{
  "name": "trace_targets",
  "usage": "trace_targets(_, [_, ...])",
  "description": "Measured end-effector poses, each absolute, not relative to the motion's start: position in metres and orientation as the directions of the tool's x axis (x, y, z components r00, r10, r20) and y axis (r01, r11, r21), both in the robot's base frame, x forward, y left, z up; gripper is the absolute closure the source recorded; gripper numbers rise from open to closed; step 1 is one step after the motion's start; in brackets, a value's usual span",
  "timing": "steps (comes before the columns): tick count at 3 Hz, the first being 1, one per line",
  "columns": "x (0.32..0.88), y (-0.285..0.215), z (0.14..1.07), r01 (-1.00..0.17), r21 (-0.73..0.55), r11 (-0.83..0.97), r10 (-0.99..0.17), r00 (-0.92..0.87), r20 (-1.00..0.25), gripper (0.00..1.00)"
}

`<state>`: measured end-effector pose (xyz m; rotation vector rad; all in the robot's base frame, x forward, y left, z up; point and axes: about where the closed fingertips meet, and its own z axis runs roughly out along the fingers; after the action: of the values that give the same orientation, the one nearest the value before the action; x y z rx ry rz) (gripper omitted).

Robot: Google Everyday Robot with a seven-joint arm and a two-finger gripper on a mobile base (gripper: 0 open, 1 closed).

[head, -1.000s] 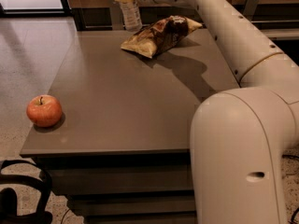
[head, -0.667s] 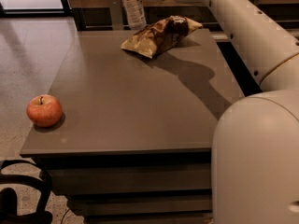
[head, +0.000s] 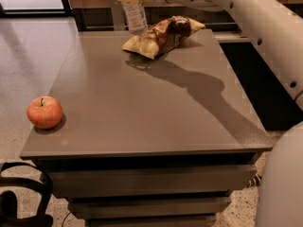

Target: Move blue plastic bottle near apple

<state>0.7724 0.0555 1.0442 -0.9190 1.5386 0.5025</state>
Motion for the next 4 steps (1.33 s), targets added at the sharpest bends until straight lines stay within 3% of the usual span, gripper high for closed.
trace_targets(3, [0.668, 0.041, 0.994, -0.836, -0.193, 0.514, -0.256, 0.065, -0.965, 1.00])
trace_targets(4, [0.668, 0.041, 0.994, -0.836, -0.193, 0.514, -0.255, 0.065, -0.965, 1.00])
